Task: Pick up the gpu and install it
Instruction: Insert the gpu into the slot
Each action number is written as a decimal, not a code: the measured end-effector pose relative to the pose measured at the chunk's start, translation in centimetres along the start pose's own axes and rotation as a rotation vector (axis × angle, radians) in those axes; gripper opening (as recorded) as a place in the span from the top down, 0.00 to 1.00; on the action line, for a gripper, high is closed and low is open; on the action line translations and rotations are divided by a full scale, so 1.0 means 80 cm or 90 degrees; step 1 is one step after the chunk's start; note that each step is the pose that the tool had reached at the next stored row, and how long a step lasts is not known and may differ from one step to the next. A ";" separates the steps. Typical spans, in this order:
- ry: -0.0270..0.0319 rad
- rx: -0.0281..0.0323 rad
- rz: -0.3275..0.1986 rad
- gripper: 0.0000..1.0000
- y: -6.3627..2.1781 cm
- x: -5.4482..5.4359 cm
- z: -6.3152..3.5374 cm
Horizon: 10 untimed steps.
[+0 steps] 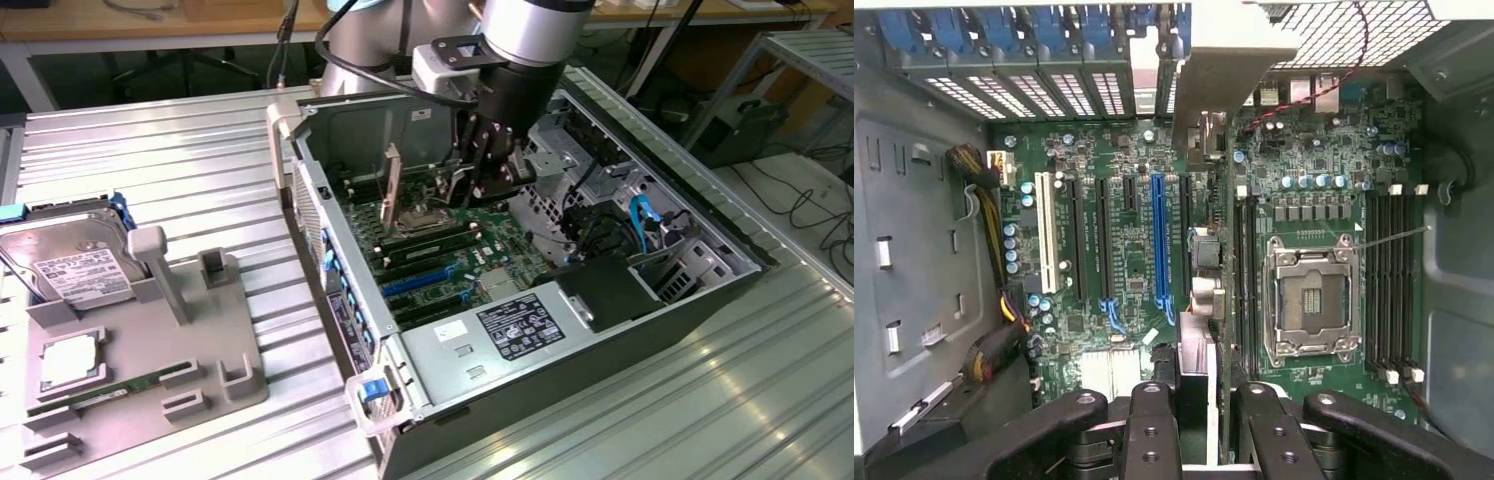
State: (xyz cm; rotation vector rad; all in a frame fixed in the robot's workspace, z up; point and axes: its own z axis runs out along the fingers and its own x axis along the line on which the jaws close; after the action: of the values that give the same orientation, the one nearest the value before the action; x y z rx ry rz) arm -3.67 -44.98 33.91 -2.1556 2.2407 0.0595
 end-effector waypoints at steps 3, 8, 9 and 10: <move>0.0000 -0.0018 0.000 0.72 0.000 0.000 0.007; 0.0001 -0.0030 0.000 0.72 0.001 0.001 0.019; 0.0000 -0.0030 0.000 0.72 0.001 0.001 0.021; 0.0001 -0.0030 0.000 0.72 0.001 0.001 0.023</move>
State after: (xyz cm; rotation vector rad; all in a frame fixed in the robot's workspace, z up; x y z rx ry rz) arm -3.76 -45.00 32.08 -2.1578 2.2432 0.0647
